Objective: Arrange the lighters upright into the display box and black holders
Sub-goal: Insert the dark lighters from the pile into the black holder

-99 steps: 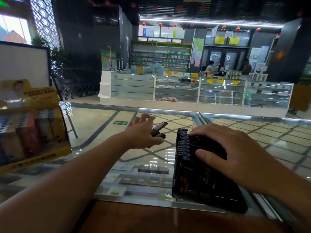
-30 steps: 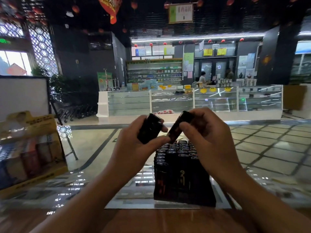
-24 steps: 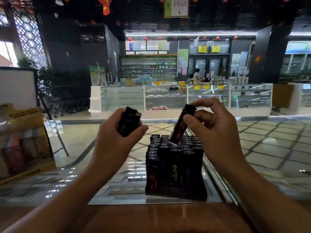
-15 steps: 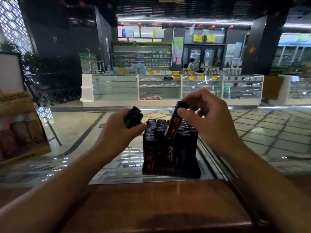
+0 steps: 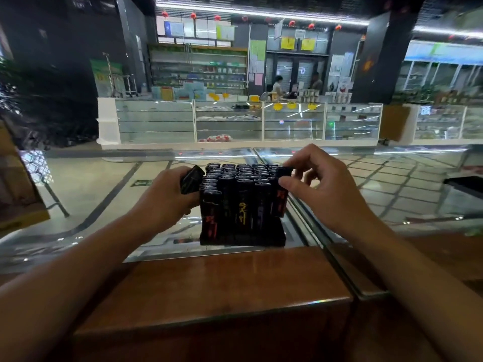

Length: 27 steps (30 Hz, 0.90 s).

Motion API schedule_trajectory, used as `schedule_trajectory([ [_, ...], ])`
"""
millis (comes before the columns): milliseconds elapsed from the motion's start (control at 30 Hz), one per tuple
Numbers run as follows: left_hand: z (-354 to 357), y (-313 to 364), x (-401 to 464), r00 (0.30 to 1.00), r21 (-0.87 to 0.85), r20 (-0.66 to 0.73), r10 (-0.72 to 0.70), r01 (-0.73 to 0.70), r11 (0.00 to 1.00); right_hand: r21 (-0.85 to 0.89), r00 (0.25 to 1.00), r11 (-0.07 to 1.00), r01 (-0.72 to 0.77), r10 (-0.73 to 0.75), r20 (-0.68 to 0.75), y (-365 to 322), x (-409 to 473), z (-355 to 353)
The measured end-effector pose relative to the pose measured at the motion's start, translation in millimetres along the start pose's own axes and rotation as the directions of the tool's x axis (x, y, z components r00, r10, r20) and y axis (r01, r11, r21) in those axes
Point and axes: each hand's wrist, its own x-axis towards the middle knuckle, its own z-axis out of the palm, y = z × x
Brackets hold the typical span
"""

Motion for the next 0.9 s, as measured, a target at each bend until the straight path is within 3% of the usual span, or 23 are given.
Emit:
schedule_trajectory([
  [267,-1.7,8.6,-5.6,1.0,-0.011,-0.016,-0.02,0.02,1.0,-0.087,0.994,0.993,0.074,-0.066,0.086,4.4,-4.2,5.8],
  [500,-11.2,23.5,-2.4,0.993,-0.32,-0.104,-0.053,0.017,0.947,-0.036,0.997,0.997,0.075,-0.075,-0.018,-15.8,28.7,9.6],
  [633,-22.4,35.3,-4.8,0.992,-0.382,-0.108,0.058,-0.096,0.919,0.015,0.98,0.99,0.14,-0.141,0.143,-47.0,65.5,27.3],
  [733,-24.7,42.4,-8.7,0.982,-0.31,-0.128,0.139,-0.173,0.935,0.021,0.954,0.982,0.186,-0.186,0.235,-60.1,82.6,45.3],
  [900,-23.9,48.0,-10.2,0.966,-0.154,-0.124,0.225,-0.243,0.958,-0.008,0.942,0.968,0.251,-0.243,0.23,-61.1,89.4,57.4],
])
